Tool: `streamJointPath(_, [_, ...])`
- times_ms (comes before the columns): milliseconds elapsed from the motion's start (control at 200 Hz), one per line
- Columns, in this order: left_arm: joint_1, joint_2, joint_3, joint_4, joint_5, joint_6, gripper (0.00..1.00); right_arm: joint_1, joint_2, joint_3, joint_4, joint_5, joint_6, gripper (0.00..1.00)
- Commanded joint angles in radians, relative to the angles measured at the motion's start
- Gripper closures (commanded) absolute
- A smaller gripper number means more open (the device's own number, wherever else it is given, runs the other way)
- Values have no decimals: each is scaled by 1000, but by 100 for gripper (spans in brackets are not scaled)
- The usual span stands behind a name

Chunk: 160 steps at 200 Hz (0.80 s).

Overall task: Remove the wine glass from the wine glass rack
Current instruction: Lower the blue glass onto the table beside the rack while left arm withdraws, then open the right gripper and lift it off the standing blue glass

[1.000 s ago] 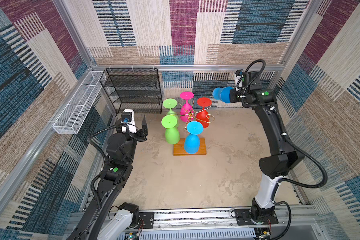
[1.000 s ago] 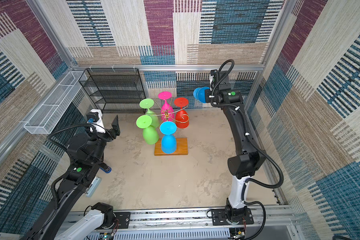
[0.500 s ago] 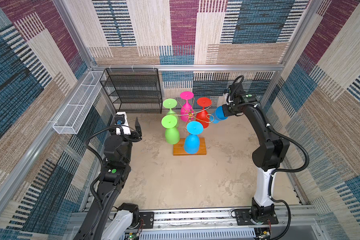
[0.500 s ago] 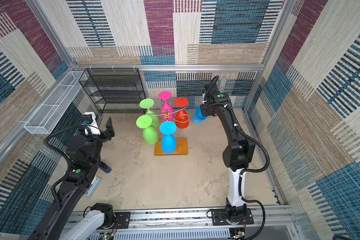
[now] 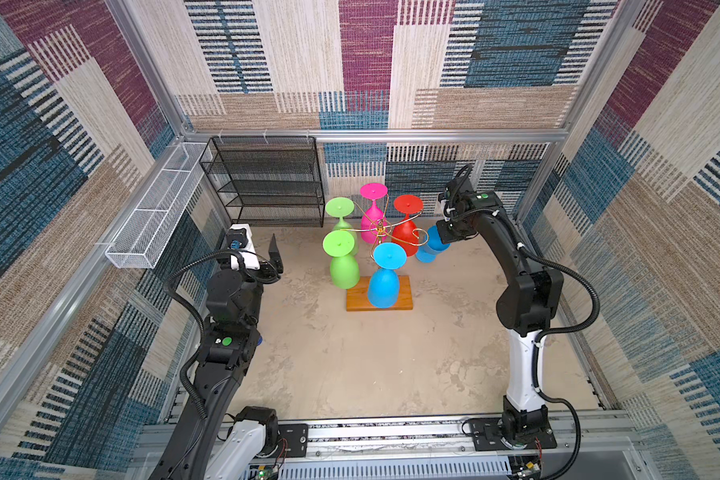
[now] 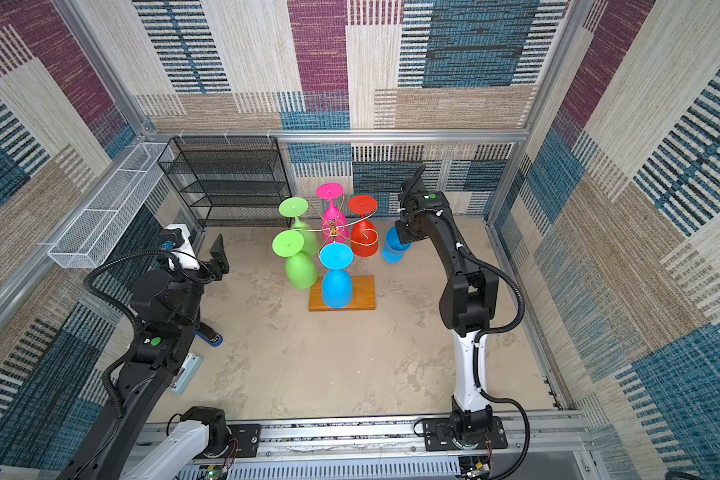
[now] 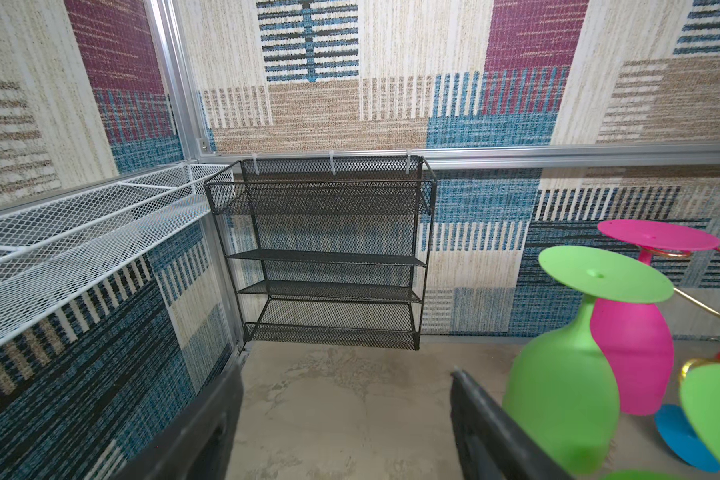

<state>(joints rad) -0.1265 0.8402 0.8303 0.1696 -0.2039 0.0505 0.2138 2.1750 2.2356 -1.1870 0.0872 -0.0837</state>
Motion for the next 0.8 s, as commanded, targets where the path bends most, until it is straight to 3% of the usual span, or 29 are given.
streamJointPath(0, [2,3,1,11,14,-27,19,4,7,-3,0,5,-1,94])
streamJointPath(210, [5,7,1,8,17,-33,20,6,4,27,6,0,6,79])
streamJointPath(326, [7,7,1,7,19,-34,20,6,3,49,12,-8,7,77])
streamJointPath(521, [10,3,1,5,18,-37,20,3,10,136,28,-30,27,59])
streamJointPath(671, [11,0,0,5,18,-43,20,-6,-46,211,79,-120,48,53])
streamJointPath(796, [13,-3,0,5,21,-47,20,-21,-185,126,205,-230,83,49])
